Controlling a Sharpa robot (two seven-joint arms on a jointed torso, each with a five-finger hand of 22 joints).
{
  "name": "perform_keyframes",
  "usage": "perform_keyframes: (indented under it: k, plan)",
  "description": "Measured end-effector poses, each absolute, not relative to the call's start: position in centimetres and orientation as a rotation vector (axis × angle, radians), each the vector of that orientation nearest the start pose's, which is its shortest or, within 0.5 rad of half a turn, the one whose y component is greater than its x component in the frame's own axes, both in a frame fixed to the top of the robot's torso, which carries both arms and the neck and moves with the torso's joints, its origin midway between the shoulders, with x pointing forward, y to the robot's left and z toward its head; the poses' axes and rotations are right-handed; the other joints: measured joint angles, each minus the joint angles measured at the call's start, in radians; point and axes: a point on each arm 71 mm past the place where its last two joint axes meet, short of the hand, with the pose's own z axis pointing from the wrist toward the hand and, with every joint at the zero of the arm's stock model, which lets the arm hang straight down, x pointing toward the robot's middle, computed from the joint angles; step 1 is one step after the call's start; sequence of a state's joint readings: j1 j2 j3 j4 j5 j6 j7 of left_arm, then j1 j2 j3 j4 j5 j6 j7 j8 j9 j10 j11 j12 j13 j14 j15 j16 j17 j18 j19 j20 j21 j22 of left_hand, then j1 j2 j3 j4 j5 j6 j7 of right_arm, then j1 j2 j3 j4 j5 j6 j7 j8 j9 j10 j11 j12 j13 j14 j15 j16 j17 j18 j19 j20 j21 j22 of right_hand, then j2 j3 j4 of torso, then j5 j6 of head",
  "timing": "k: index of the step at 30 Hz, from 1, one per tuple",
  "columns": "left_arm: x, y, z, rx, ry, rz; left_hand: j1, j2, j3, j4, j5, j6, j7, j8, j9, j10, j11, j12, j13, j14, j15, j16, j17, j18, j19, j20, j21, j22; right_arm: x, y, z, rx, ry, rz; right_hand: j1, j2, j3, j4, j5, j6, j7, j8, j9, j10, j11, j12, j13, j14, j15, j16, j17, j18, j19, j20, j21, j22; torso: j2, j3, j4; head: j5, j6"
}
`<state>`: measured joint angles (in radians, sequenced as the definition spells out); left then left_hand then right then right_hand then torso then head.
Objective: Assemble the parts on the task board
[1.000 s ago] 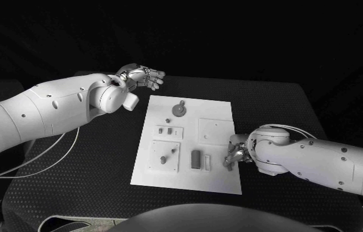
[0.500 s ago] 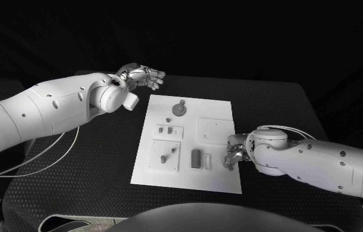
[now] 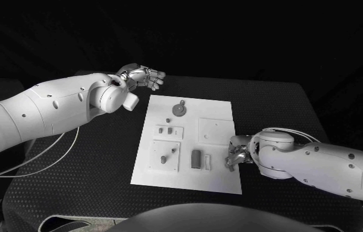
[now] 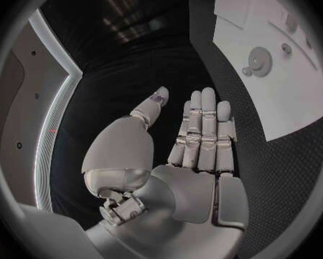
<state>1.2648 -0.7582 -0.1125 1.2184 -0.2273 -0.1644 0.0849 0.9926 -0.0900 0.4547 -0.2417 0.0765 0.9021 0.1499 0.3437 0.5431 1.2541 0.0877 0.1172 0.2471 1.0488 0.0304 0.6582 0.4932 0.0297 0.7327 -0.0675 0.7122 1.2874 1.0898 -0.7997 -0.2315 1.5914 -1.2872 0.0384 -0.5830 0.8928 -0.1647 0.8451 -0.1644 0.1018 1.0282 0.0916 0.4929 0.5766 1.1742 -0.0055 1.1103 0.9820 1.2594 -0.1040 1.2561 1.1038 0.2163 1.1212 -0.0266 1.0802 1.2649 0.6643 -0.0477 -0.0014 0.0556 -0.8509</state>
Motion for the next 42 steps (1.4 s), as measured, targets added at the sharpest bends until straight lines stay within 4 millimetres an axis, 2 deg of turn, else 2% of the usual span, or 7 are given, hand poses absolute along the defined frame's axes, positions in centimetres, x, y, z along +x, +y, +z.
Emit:
perform_keyframes:
  k: [4,6,7,9,12,20,42]
  plan:
    - [53.9,25.5,-20.5,-1.017,1.745,-1.168,0.000,0.000,0.000,0.000,0.000,0.000,0.000,0.000,0.000,0.000,0.000,0.000,0.000,0.000,0.000,0.000,0.000,0.000,0.000,0.000,0.000,0.000,39.9,-19.4,-32.3,0.005,2.448,0.256,-0.002,0.002,0.027,-0.016,0.000,0.002,0.002,-0.072,0.000,0.004,-0.003,0.000,-0.002,0.006,-0.002,0.000,0.000,0.000,0.004,0.004,0.004,-0.001,0.000,0.0000,-0.0001,-0.001,0.001]
    - [53.9,25.5,-20.5,-1.017,1.745,-1.168,0.000,0.000,0.000,0.000,0.000,0.000,0.000,0.000,0.000,0.000,0.000,0.000,0.000,0.000,0.000,0.000,0.000,0.000,0.000,0.000,0.000,0.000,40.0,-19.4,-32.1,0.030,2.454,0.273,0.008,0.012,0.028,-0.016,0.000,0.002,0.002,-0.143,0.000,0.006,-0.001,0.000,-0.004,0.008,-0.002,0.000,0.001,0.000,0.004,0.004,0.004,-0.003,0.000,0.0000,0.0003,-0.001,0.001]
    - [53.9,25.5,-20.5,-1.017,1.745,-1.168,0.000,0.000,0.000,0.000,0.000,0.000,0.000,0.000,0.000,0.000,0.000,0.000,0.000,0.000,0.000,0.000,0.000,0.000,0.000,0.000,0.000,0.000,40.0,-19.3,-31.9,0.045,2.457,0.286,0.021,0.026,0.043,-0.029,0.000,0.002,0.002,-0.202,0.000,0.007,0.000,0.000,-0.004,0.009,-0.001,0.000,0.001,0.000,0.004,0.004,0.004,-0.003,0.000,0.0000,0.0004,-0.001,0.001]
    - [53.9,25.5,-20.5,-1.017,1.745,-1.167,0.000,0.000,0.000,0.000,0.000,0.000,0.000,0.000,0.000,0.000,0.000,0.000,0.000,0.000,0.000,0.000,0.000,0.000,0.000,0.000,0.000,0.000,40.0,-19.1,-31.6,0.066,2.459,0.305,0.023,0.028,0.097,-0.084,0.000,-0.001,0.004,-0.255,-0.019,0.009,-0.002,0.004,-0.005,0.009,-0.001,0.000,0.003,0.000,0.004,0.004,0.004,-0.003,0.000,0.0000,0.0006,-0.001,0.001]
    - [53.9,25.5,-20.5,-1.017,1.745,-1.167,0.000,0.000,0.000,0.000,0.000,0.000,0.000,0.000,0.000,0.000,0.000,0.000,0.000,0.000,0.000,-0.004,0.001,0.000,0.000,0.000,0.000,0.001,40.1,-19.1,-31.4,0.106,2.465,0.326,0.050,0.055,0.110,-0.097,0.003,-0.003,0.011,-0.258,-0.034,0.010,-0.004,0.004,-0.006,0.009,-0.001,0.000,0.004,0.000,0.006,0.005,0.008,-0.005,0.000,0.0000,0.0010,-0.002,0.001]
    - [53.9,25.5,-20.5,-1.017,1.747,-1.167,0.000,0.000,0.000,0.000,0.000,0.000,0.000,0.000,-0.001,0.000,0.000,0.000,0.000,0.000,0.000,-0.004,0.001,0.000,0.000,0.000,0.000,0.001,40.1,-18.5,-31.4,0.223,2.494,0.384,0.049,0.067,0.111,-0.098,0.014,0.003,0.011,-0.252,-0.033,0.010,-0.004,0.004,-0.008,0.022,-0.010,-0.004,0.004,0.010,0.013,0.004,0.008,-0.007,0.000,-0.0005,0.0016,-0.002,0.001]
    - [53.9,25.5,-20.5,-1.017,1.751,-1.167,0.000,0.000,0.000,0.000,0.000,-0.003,-0.003,0.000,-0.002,0.000,0.000,0.000,0.000,0.000,0.000,-0.004,0.003,0.000,-0.004,0.004,0.000,0.003,40.7,-17.2,-31.7,0.298,2.522,0.433,0.035,0.069,0.106,-0.097,0.014,0.009,0.005,-0.250,-0.033,0.014,-0.007,0.004,-0.011,0.024,-0.009,-0.004,0.004,0.011,0.013,0.005,0.008,-0.011,0.000,0.0001,0.0012,0.002,-0.003]
